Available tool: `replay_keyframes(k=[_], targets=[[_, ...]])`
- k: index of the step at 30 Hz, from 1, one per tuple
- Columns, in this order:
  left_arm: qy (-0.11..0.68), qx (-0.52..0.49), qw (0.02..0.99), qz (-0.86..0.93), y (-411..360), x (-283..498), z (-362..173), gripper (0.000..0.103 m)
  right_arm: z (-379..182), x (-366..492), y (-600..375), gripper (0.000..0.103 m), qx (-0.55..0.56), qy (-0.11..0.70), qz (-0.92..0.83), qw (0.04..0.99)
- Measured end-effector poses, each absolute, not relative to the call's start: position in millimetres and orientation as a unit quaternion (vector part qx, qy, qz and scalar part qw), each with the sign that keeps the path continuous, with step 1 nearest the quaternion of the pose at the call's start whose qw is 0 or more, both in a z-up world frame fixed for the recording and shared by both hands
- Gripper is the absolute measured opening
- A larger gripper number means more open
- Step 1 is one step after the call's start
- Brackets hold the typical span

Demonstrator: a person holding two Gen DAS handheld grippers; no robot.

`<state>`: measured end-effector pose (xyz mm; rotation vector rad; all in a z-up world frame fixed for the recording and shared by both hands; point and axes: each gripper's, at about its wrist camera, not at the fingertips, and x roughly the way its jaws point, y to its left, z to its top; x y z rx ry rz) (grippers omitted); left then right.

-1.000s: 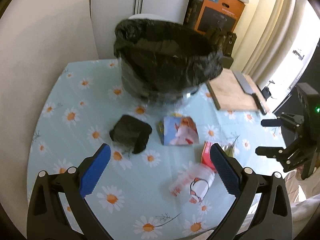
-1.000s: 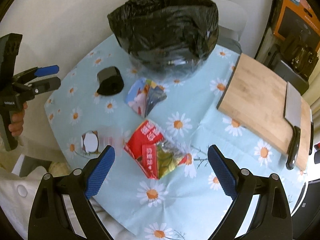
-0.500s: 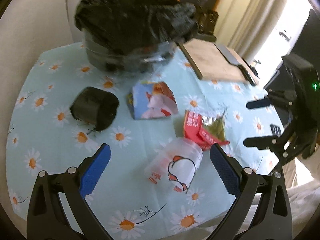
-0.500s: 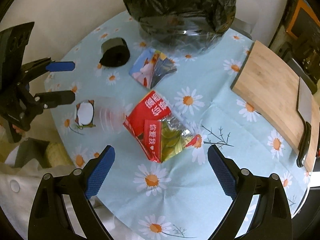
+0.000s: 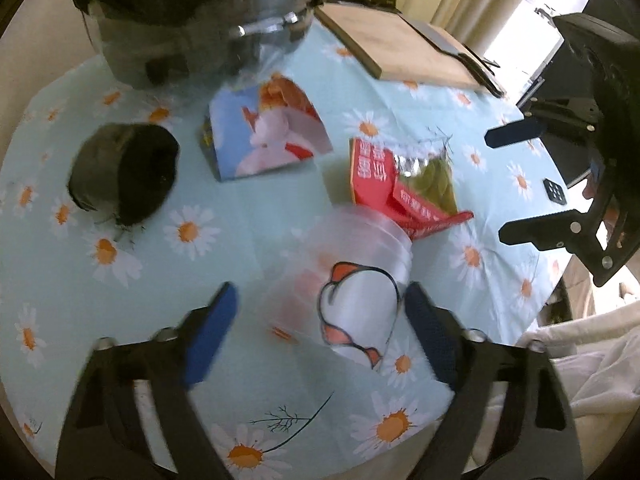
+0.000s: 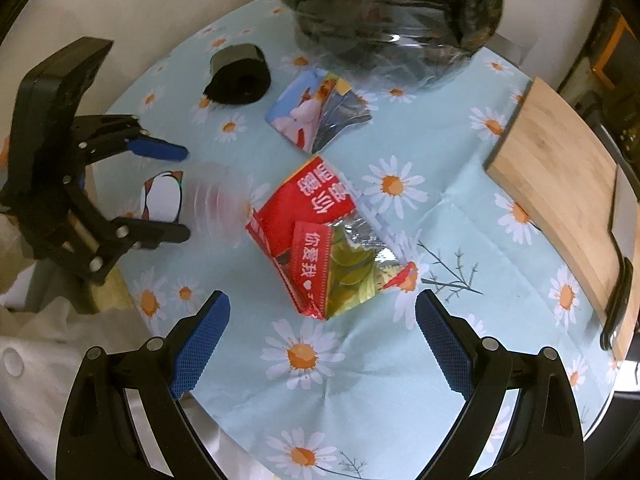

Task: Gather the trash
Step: 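Grasp the clear penguin-print cup with the left tool while the right tool grasps the red snack bag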

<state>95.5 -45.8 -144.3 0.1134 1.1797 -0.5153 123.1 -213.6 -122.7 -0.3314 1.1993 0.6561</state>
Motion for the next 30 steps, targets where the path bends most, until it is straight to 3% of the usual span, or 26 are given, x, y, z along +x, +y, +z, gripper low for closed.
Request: replay_keyframes(k=[4,9,27,29,30], targets=[[0.546,0.027,0.798,-0.255,-37.1,96.3,-136.3,0.060,-133.7,126.8,-204.2,0.090,-0.168,0.558,0.314,0.750],[0.545,0.026,0.802,-0.241,-26.1,95.8,-127.9,0.054,-142.6,135.4,-192.1,0.090,-0.182,0.553,0.326,0.744],[0.530,0.001,0.822,-0.207,10.4,87.1,-100.6,0.054,-180.3,164.7,-160.6,0.090,-0.243,0.557,0.374,0.700],[0.531,-0.002,0.824,-0.201,13.6,87.7,-100.3,0.054,-182.2,167.5,-153.5,0.082,-0.263,0.545,0.372,0.704],[0.531,-0.003,0.824,-0.197,15.2,88.0,-99.7,0.054,-180.4,166.3,-152.6,0.073,-0.268,0.539,0.375,0.705]])
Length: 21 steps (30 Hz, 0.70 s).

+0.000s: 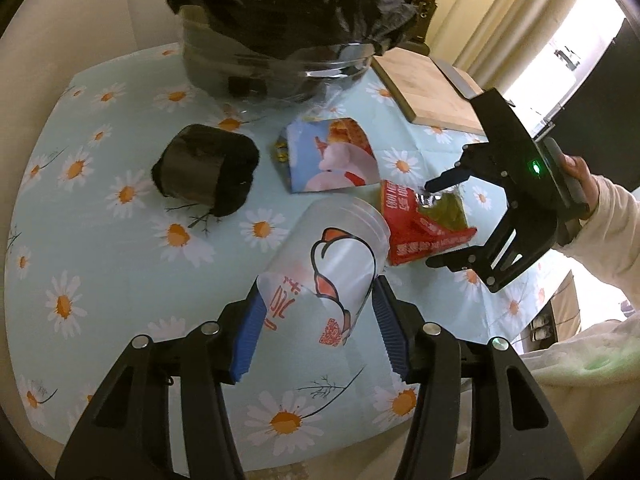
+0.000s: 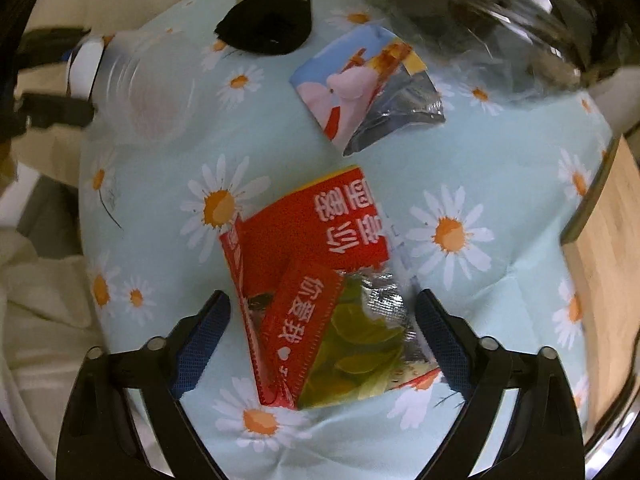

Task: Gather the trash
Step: 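Grasp the clear penguin-print cup with the left tool while the right tool grasps the red snack bag, then lift the cup and snack bag and carry them over the bin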

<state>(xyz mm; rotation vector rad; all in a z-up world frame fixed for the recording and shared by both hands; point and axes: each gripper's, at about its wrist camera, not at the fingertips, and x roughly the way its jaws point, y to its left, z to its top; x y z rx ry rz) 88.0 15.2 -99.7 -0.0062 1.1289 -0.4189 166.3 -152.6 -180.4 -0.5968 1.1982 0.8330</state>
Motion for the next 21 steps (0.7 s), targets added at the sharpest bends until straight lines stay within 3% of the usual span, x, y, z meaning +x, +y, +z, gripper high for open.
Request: replay_keyframes(k=[1,4,6,21], targets=[[0.531,-0.005,0.825,-0.195,16.4,88.2,-99.1,0.054,-178.3,165.4,-153.7,0.062,-0.262,0.538,0.377,0.707],[0.531,-0.006,0.825,-0.192,17.8,87.8,-97.2,0.054,-172.6,165.4,-158.1,0.045,-0.235,0.538,0.377,0.716],[0.530,-0.004,0.826,-0.189,17.9,87.6,-95.0,0.054,-169.3,165.3,-162.5,0.041,-0.222,0.540,0.372,0.722],[0.504,0.006,0.847,-0.168,16.3,81.1,-63.0,0.054,-106.6,133.6,-211.0,0.040,-0.139,0.498,0.330,0.790]])
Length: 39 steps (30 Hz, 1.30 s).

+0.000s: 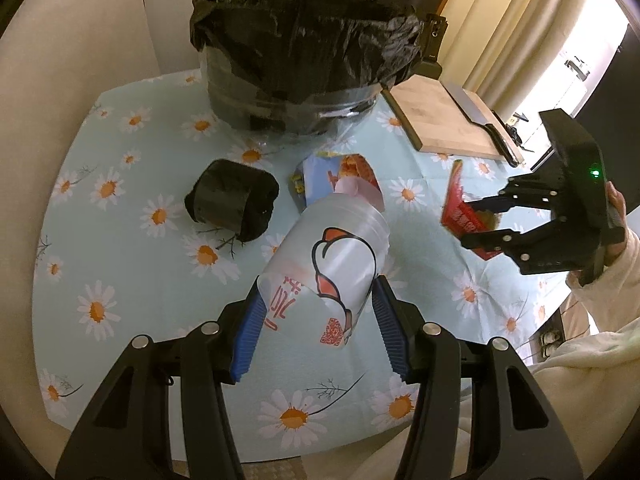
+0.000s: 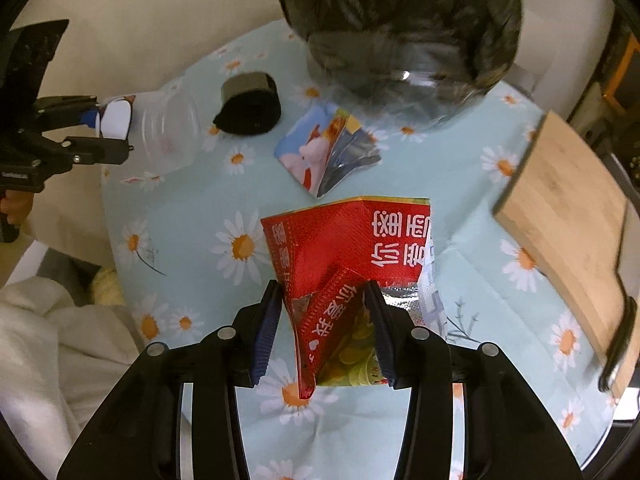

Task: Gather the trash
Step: 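Lift the cup and snack bag and carry them over the bin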

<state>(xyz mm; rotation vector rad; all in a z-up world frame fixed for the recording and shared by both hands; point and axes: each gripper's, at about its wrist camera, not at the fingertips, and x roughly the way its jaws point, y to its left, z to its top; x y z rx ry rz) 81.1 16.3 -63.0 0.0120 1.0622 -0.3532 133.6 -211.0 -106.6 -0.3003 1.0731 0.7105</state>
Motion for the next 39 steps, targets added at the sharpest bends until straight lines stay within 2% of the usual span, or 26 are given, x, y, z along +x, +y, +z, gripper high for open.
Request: replay_keyframes(k=[15,22,29,39], targets=[[0.461,-0.004,0.873,-0.158,13.0,64.0,-28.5,0.054,-38.9,95.4,-253.7,0.041,-0.049,0.449,0.306,0.838],[0.440,-0.020,0.882,-0.169,22.1,60.3,-12.7,0.054,-15.5,83.1,-252.7,0.041,-0.042,0.420,0.295,0.857],[0.420,-0.019,0.886,-0.195,38.2,80.0,2.1,0.054,5.6,85.7,-241.2,0.041,-0.028,0.404,0.278,0.871],[0.395,-0.026,0.881,-0.260,61.3,136.8,30.4,0.054,28.3,117.6,-225.6,0.043,0.067,0.385,0.259,0.883]])
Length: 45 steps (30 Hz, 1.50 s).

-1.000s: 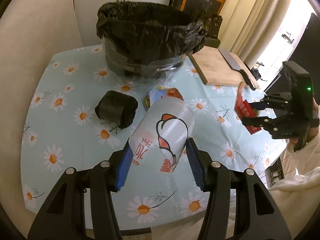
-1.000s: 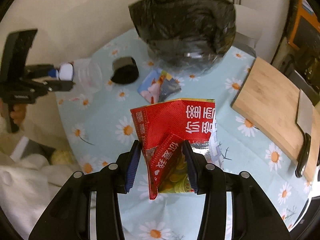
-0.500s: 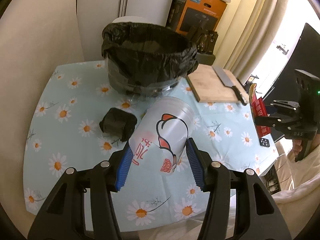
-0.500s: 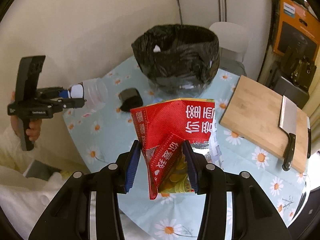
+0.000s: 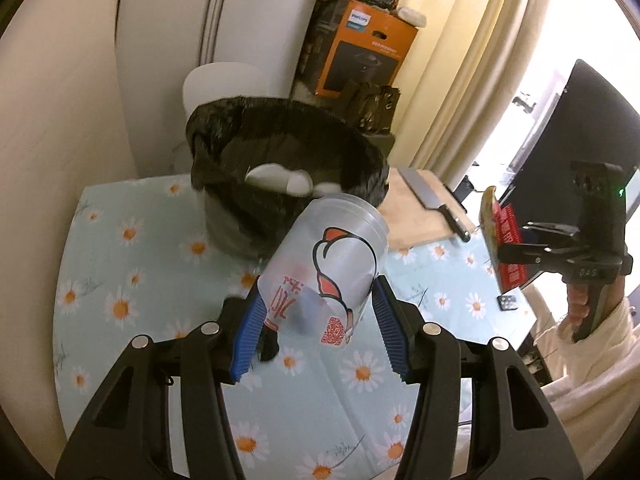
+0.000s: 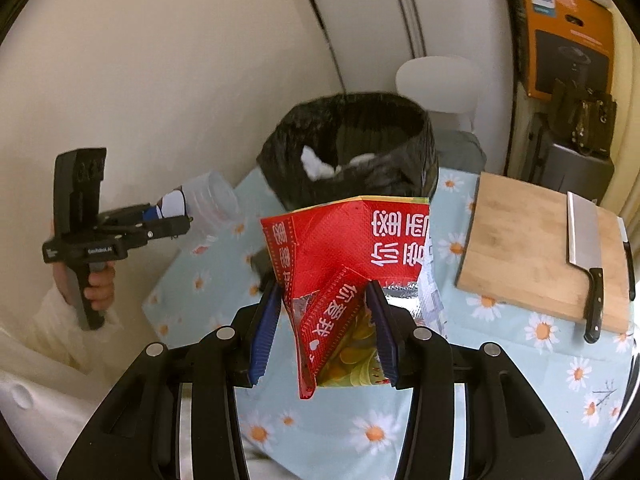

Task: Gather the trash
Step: 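Lift the cup and snack bag and carry them over the bin, then open both tools to drop the cup and snack bag into the bin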

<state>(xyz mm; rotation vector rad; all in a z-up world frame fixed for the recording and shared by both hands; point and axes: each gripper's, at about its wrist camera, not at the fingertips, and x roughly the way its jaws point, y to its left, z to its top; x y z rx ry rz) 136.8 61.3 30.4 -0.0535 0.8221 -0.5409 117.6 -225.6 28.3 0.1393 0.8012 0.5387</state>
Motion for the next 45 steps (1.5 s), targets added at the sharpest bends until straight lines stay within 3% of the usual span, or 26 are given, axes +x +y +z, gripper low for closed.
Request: replay_keyframes(k=[18,33,35,36,37,39,42,45], targets=[[0.370,-0.008,0.872,-0.320,54.7,229.7,58.4,0.054,70.2,180.5,-178.0,0.043,0.053,0.356,0.222,0.906],[0.377,-0.002,0.878,-0.293,34.8,285.0,55.1,0.056,66.0,249.1,-169.5,0.043,0.033,0.345,0.259,0.901],[0.381,0.004,0.879,-0.287,34.0,290.4,54.0,0.056,62.7,257.7,-169.9,0.047,0.034,0.343,0.262,0.901],[0.379,0.005,0.880,-0.284,34.3,293.1,54.1,0.058,60.6,261.8,-169.1,0.054,0.031,0.339,0.261,0.903],[0.377,0.004,0.881,-0.285,35.6,294.4,55.0,0.068,59.9,264.0,-168.5,0.067,0.028,0.337,0.257,0.905],[0.372,0.000,0.886,-0.277,36.0,297.2,56.2,0.079,56.2,267.4,-168.4,0.084,0.014,0.329,0.245,0.912],[0.364,-0.011,0.891,-0.271,44.1,297.6,56.6,0.093,54.2,267.9,-170.9,0.086,0.004,0.327,0.237,0.915],[0.359,-0.023,0.895,-0.264,51.6,293.4,55.4,0.097,50.8,265.5,-173.8,0.087,0.006,0.333,0.234,0.914]])
